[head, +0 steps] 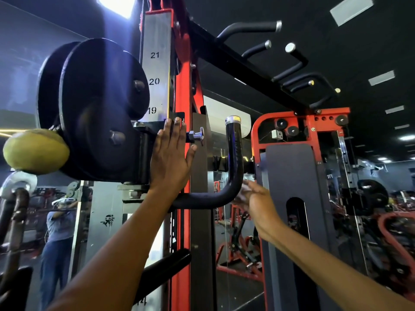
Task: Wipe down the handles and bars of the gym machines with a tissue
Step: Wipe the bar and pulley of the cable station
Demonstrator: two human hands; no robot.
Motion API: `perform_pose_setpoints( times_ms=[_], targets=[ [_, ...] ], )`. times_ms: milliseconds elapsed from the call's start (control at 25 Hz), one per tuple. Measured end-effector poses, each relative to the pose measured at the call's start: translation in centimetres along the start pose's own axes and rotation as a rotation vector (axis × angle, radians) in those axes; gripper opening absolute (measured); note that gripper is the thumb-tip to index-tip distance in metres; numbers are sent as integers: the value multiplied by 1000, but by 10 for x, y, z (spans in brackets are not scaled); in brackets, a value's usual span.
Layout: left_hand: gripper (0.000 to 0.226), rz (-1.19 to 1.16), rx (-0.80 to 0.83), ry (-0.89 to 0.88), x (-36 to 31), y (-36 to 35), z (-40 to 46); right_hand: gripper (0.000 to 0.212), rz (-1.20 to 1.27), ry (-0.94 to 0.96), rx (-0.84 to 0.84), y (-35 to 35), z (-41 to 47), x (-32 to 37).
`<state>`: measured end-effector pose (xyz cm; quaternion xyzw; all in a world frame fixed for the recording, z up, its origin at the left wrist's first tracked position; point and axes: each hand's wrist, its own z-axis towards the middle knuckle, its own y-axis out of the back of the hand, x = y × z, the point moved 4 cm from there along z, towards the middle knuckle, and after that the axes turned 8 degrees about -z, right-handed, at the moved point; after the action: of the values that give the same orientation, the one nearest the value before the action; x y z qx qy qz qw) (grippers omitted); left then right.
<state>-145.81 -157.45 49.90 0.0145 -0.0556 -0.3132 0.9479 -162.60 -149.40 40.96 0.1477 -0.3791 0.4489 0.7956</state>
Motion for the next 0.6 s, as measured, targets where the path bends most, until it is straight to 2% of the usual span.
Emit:
perform_pose_setpoints(
  times_ms=[120,200,280,440,520,600],
  targets=[
    [71,-12,7,16,0,0,-1,19,87,-156,-42,6,44,27],
    [70,-41,22,26,0,-1,0,26,242,-141,92,-1,77,66],
    [70,-53,28,29,1,-2,0,34,293,-115,239,-6,88,82],
    [76,-61,21,20,0,-1,1,21,367,-209,396,-9,46,24],
    [78,-63,27,24,0,0,1,21,529,-287,379,-15,17,-10],
    [78,-61,28,30,0,0,0,22,502,-291,292,-17,5,-24]
  ],
)
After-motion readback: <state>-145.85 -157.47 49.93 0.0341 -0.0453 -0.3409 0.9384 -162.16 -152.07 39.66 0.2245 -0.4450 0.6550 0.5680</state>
